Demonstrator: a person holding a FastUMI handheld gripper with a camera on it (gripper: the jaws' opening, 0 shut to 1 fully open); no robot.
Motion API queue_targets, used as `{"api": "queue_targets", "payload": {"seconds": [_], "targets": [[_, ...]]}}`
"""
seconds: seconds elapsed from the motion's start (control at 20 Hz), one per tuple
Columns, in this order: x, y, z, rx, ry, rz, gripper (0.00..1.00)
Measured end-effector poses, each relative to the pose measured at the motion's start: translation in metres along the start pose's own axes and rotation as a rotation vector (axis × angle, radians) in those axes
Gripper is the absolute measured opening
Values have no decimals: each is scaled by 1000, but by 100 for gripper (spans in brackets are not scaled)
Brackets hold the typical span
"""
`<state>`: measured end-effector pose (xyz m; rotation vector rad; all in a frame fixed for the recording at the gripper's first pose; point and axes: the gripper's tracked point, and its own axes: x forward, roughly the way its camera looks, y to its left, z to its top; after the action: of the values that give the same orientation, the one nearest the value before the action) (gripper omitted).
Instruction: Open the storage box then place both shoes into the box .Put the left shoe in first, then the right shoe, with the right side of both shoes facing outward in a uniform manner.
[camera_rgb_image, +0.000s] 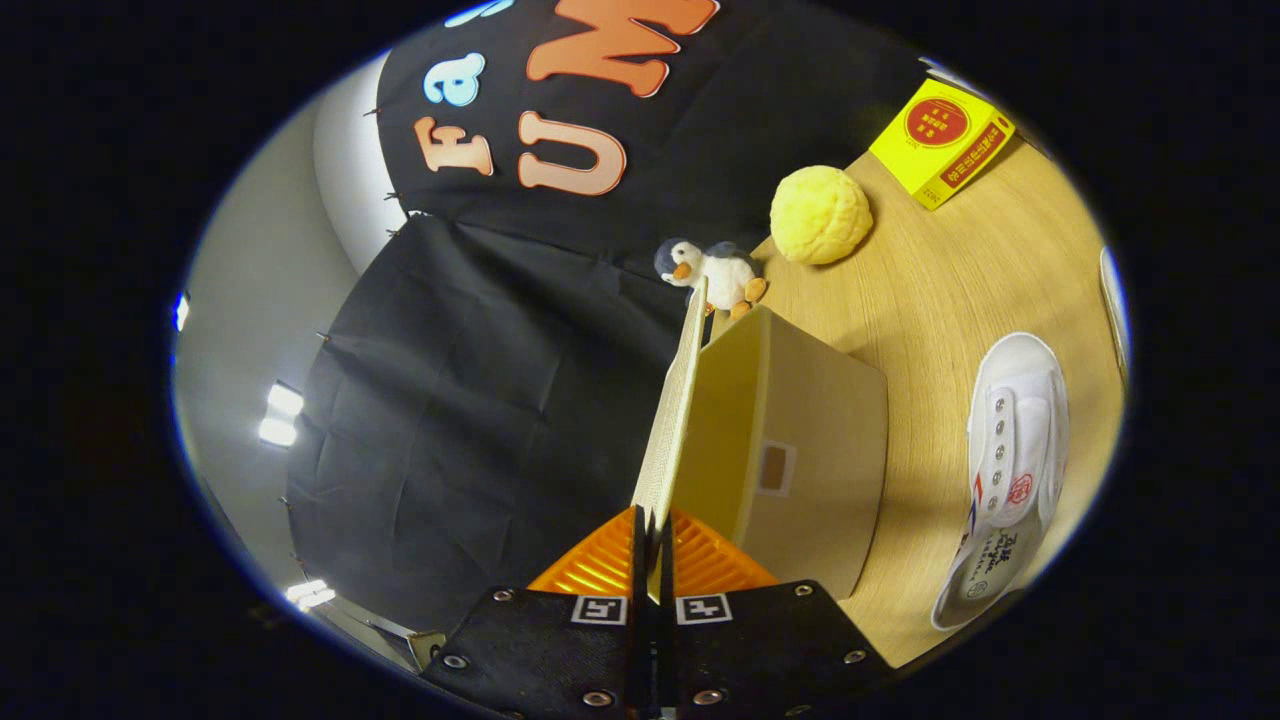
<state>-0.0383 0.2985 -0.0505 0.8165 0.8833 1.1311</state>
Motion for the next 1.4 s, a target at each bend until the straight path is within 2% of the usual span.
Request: {"api": "queue_targets", "payload": {"seconds": [0.15, 0.35, 0.7, 1.0, 1.1, 1.2, 1.25, 1.3, 1.35, 1.4], "targets": [[8, 49, 7, -71, -15, 24, 3], [43, 108, 2, -148, -1, 49, 4], [129, 165, -20, -164, 33, 70, 4], [189, 183, -45, -310, 101, -4, 19], [202, 182, -48, -360, 107, -41, 33], [212, 177, -44, -392, 101, -83, 54], [218, 175, -43, -406, 92, -103, 80], [222, 171, -40, -422, 79, -131, 89], [219, 168, -36, -434, 72, -153, 98], [219, 165, -33, -439, 66, -163, 98]]}}
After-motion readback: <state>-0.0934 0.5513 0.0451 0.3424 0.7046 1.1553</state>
